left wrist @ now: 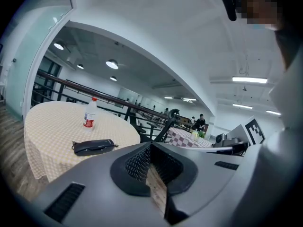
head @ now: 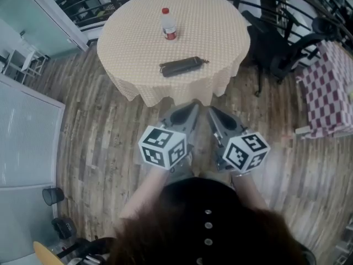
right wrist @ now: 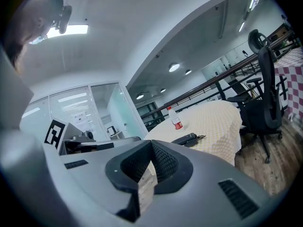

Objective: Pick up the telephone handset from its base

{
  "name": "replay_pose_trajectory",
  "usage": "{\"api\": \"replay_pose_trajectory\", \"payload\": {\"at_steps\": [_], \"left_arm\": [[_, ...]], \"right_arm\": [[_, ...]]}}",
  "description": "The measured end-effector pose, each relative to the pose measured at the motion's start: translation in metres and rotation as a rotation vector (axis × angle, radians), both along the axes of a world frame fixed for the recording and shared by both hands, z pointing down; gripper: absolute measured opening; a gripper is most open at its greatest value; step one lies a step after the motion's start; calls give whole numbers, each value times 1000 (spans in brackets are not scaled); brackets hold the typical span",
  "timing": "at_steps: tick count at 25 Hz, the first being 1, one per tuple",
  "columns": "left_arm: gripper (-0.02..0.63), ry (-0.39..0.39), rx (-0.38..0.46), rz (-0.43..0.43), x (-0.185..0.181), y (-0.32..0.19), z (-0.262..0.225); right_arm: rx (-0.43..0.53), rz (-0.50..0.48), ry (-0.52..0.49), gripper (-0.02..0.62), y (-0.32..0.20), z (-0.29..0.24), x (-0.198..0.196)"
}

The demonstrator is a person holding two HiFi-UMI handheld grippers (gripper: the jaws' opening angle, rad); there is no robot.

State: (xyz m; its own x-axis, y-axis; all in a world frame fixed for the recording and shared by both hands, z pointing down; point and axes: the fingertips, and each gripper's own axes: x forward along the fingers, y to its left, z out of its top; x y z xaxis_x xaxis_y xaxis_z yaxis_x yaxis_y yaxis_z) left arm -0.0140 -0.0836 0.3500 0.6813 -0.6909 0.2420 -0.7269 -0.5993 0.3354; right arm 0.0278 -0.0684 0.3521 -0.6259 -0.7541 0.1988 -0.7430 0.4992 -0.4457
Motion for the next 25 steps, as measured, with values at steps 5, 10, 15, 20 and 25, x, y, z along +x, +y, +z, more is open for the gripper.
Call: {"api": "replay_pose_trajectory", "payload": {"at_steps": [5, 10, 15, 20, 25], "left_arm": [[6, 11, -5, 27, -16, -56, -2], [6, 15, 0, 69, -25, -101, -4], [6, 5, -14, 113, -25, -127, 4], [6, 10, -44, 147, -25, -136, 13], [6, 9, -61, 140, -24, -141, 20]], "right_arm": [[-5, 44, 6, 9, -55, -2, -11], [-2, 90, 5, 9, -101, -3, -18], [-9, 114, 12, 9, -123, 1, -24], [-32, 128, 20, 9, -130, 8, -24], [-41, 121, 26, 10, -136, 11, -22]]}}
